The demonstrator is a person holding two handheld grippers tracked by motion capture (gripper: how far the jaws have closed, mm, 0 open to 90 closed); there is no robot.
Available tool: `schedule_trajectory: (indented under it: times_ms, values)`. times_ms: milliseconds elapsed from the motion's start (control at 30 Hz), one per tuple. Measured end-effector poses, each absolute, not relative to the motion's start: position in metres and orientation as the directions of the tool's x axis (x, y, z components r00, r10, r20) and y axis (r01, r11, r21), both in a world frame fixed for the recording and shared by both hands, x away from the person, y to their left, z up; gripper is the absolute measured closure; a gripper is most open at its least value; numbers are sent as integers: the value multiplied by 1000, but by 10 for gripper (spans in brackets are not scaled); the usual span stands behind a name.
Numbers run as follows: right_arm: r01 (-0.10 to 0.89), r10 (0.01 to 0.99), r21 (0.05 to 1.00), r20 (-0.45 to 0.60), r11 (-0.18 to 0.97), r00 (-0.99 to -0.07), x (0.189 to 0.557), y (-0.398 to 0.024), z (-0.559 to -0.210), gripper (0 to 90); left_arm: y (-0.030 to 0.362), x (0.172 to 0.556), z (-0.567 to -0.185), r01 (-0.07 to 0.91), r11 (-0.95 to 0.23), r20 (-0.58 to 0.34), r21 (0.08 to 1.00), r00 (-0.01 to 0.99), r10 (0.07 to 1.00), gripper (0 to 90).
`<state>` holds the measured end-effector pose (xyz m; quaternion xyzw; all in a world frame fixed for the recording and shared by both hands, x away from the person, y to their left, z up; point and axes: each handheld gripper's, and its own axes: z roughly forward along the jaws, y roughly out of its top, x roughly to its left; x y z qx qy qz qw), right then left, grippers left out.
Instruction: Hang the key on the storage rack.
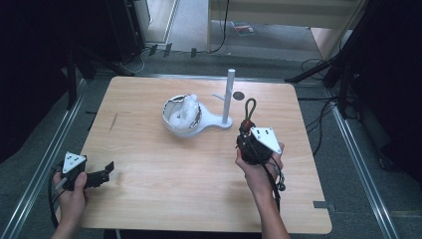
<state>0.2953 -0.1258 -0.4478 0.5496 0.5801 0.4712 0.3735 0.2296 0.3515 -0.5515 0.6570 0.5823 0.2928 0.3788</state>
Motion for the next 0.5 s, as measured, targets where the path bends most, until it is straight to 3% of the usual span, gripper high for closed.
schedule_trajectory:
  times_ms: [500]
  values:
    - [198,983,980,46,-11,-176,290,-106,-442,687,352,229,-552,536,-32,-56,844,146,988,4]
